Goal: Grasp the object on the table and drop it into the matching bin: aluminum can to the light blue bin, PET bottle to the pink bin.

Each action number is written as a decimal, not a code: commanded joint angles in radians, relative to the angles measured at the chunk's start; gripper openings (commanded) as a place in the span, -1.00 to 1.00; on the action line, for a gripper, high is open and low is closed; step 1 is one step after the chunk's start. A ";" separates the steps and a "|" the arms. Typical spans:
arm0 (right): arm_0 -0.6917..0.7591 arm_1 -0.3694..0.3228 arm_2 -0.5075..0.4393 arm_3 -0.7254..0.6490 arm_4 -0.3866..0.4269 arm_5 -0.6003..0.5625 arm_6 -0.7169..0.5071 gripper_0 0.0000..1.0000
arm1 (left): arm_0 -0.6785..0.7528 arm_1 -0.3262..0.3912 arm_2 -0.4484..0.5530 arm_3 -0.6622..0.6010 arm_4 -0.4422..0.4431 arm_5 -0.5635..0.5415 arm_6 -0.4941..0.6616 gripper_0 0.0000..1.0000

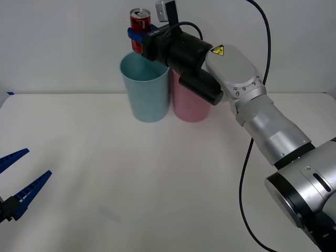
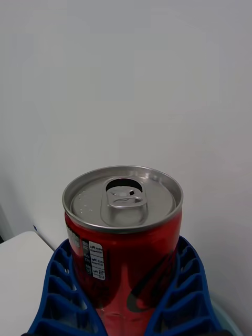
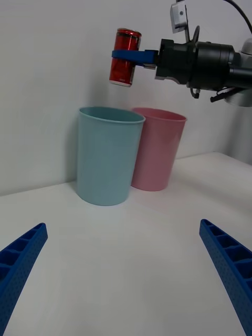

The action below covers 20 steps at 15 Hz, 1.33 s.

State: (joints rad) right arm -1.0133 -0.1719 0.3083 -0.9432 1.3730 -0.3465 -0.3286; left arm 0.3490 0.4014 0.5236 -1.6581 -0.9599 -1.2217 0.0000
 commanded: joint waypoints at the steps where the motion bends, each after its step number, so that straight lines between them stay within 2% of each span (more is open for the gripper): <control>1: -0.001 0.000 0.000 0.000 -0.002 0.004 0.005 -0.85 | 0.000 0.000 0.000 0.000 0.000 0.000 0.000 1.00; 2: -0.001 0.000 0.000 0.000 -0.002 0.014 0.010 0.53 | 0.000 0.000 0.000 0.000 0.000 0.000 0.000 1.00; 3: -0.001 0.000 0.000 0.000 0.000 0.017 0.013 1.00 | 0.000 0.000 0.000 0.000 0.000 0.000 0.000 1.00; 13: 0.001 0.000 0.000 -0.002 0.000 0.015 0.040 1.00 | 0.000 0.000 0.000 0.000 0.000 0.000 0.000 1.00; 17: 0.002 -0.008 0.000 -0.008 -0.028 -0.003 0.052 1.00 | 0.000 0.000 0.000 0.000 0.000 0.000 0.000 1.00; 20: 0.050 -0.035 0.000 -0.077 -0.041 -0.012 0.059 1.00 | 0.000 0.000 0.000 0.000 0.000 0.000 0.000 1.00</control>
State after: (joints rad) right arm -0.9799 -0.1985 0.3083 -0.9955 1.3333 -0.3573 -0.2704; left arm 0.3490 0.4014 0.5236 -1.6581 -0.9599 -1.2217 0.0000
